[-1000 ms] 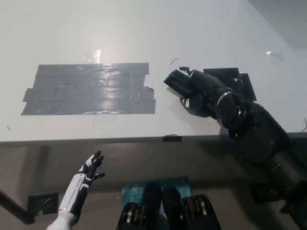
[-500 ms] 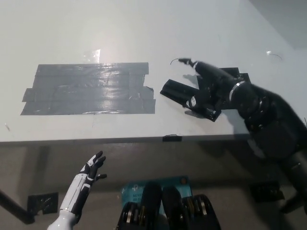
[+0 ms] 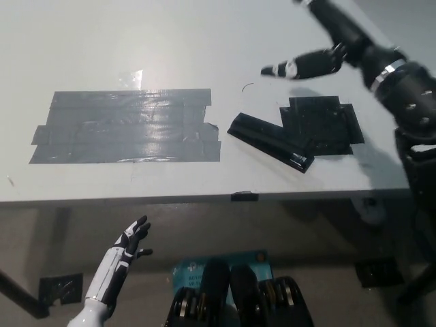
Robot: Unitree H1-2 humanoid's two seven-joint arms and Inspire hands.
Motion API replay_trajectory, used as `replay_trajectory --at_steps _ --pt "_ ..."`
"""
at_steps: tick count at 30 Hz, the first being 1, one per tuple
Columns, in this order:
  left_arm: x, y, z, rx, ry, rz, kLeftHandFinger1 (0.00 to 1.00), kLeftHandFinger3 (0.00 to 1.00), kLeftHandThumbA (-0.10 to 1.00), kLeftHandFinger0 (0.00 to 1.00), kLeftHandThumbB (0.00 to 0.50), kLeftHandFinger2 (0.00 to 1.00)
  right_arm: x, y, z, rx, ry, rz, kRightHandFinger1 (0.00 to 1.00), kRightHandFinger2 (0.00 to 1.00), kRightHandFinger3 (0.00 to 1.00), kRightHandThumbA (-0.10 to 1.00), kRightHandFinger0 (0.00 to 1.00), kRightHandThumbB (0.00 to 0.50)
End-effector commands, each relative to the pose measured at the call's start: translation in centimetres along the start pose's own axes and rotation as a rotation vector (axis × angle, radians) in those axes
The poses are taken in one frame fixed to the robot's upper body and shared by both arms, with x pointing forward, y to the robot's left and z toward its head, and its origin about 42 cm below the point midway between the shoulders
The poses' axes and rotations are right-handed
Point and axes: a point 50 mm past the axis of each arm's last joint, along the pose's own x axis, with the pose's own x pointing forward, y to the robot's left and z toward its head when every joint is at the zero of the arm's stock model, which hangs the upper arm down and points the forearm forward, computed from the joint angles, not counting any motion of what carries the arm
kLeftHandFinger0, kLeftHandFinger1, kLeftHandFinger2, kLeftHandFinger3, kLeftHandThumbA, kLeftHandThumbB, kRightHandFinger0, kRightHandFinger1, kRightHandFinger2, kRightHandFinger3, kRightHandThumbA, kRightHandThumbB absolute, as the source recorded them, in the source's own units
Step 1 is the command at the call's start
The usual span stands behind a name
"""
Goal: A person hands a stapler to the robot and the robot grabs it with its right hand and places it on the desk infront of it
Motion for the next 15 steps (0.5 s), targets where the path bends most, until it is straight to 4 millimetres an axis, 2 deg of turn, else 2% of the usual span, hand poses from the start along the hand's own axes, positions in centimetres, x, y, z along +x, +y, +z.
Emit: replay_trajectory --at_steps 1,2,4,6,7,8,10,12,15 --pt "-0.8 0.1 0.5 0.013 -0.04 -0.017 0.99 0.98 1.0 0.86 0.469 0.97 -5.6 -3.4 7.7 0.033 -0.239 -0.137 1.0 1.0 1.0 1.0 1.0 0.491" --pt "-1.0 0.1 0.4 0.009 -0.034 -0.014 0.99 0.99 1.0 0.86 0.483 0.97 -6.8 -2.7 7.9 0.033 -0.255 -0.127 1.0 1.0 1.0 1.0 1.0 0.459" --pt "-1.3 0.0 0.2 0.006 -0.024 -0.005 0.99 1.0 1.0 0.87 0.478 0.97 -9.5 -0.5 8.1 0.027 -0.295 -0.106 1.0 1.0 1.0 1.0 1.0 0.459" --pt "-1.4 0.0 0.1 0.008 -0.022 -0.001 1.0 1.0 1.0 0.88 0.484 0.98 -10.7 0.7 7.9 0.035 -0.302 -0.095 1.0 1.0 1.0 1.0 1.0 0.461" --pt "-1.5 -0.1 0.1 0.0 -0.02 0.003 1.0 1.0 1.0 0.89 0.482 1.0 -12.6 2.5 7.5 0.038 -0.292 -0.08 1.0 1.0 1.0 1.0 1.0 0.436" --pt "-1.6 -0.1 0.1 -0.003 -0.019 0.005 1.0 1.0 1.0 0.89 0.481 1.0 -13.3 3.1 7.3 0.042 -0.289 -0.074 1.0 1.0 1.0 1.0 1.0 0.432" --pt "-1.7 -0.2 -0.1 -0.012 -0.015 0.005 1.0 1.0 1.0 0.92 0.489 1.0 -16.1 5.5 5.8 0.093 -0.235 -0.067 1.0 1.0 1.0 1.0 1.0 0.411" --pt "-1.4 0.0 -0.1 -0.018 -0.018 0.007 1.0 1.0 1.0 0.94 0.493 1.0 -17.3 6.6 5.0 0.127 -0.199 -0.073 1.0 1.0 1.0 1.0 1.0 0.409" --pt "-1.6 -0.3 -0.2 -0.031 -0.006 0.006 1.0 1.0 1.0 0.97 0.473 1.0 -19.8 9.7 2.7 0.298 -0.11 -0.091 1.0 1.0 1.0 1.0 1.0 0.39"
